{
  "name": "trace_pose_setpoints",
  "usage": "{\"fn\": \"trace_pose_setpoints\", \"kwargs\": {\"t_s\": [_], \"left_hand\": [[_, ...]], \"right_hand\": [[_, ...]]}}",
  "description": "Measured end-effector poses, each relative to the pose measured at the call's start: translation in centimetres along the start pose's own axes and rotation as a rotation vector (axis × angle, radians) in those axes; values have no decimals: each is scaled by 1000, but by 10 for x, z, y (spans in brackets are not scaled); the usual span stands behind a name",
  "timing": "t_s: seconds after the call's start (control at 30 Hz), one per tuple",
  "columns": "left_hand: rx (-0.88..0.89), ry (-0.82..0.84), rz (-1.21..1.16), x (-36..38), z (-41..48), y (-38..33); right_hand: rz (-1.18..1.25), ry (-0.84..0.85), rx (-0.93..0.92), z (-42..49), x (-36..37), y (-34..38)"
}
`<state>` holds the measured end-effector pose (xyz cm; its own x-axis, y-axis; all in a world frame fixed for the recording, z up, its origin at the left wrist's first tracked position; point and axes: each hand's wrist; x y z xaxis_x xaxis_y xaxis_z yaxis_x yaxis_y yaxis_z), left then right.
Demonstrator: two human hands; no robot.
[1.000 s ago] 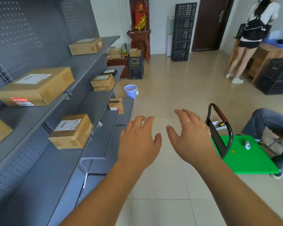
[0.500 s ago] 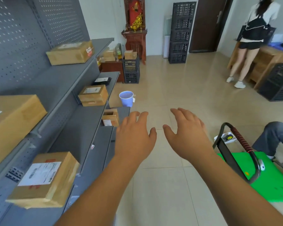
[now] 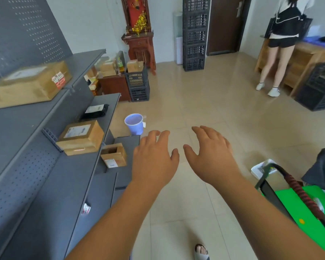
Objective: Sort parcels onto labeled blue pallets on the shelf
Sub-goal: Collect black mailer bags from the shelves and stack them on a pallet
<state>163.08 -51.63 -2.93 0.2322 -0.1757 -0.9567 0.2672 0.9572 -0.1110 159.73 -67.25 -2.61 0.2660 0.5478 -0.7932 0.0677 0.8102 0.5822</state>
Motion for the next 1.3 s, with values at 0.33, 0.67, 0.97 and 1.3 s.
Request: {"fn": "trace_pose_setpoints", "kwargs": {"t_s": [0.33, 0.67, 0.97, 1.3], "left_hand": [[-185, -15, 46, 44, 182, 4], [-246, -36, 63, 108, 351, 86], [-203, -29, 35, 149, 508, 151], [-273, 8, 76, 197, 649, 185]], "right_hand": [[5, 63, -118, 213, 17, -21], [-32, 134, -150, 398, 99, -2], [-34, 105, -95, 550, 156, 24], [0, 171, -142, 707, 214, 19]]}}
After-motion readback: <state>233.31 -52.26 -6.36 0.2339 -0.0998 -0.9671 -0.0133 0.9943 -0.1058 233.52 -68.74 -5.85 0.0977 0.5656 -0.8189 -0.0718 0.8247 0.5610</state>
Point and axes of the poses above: each hand's wrist, its own z-axis towards the middle knuckle, its own x-axis out of the palm, y = z × x, and after that the axes turned 9 degrees about z, right-handed
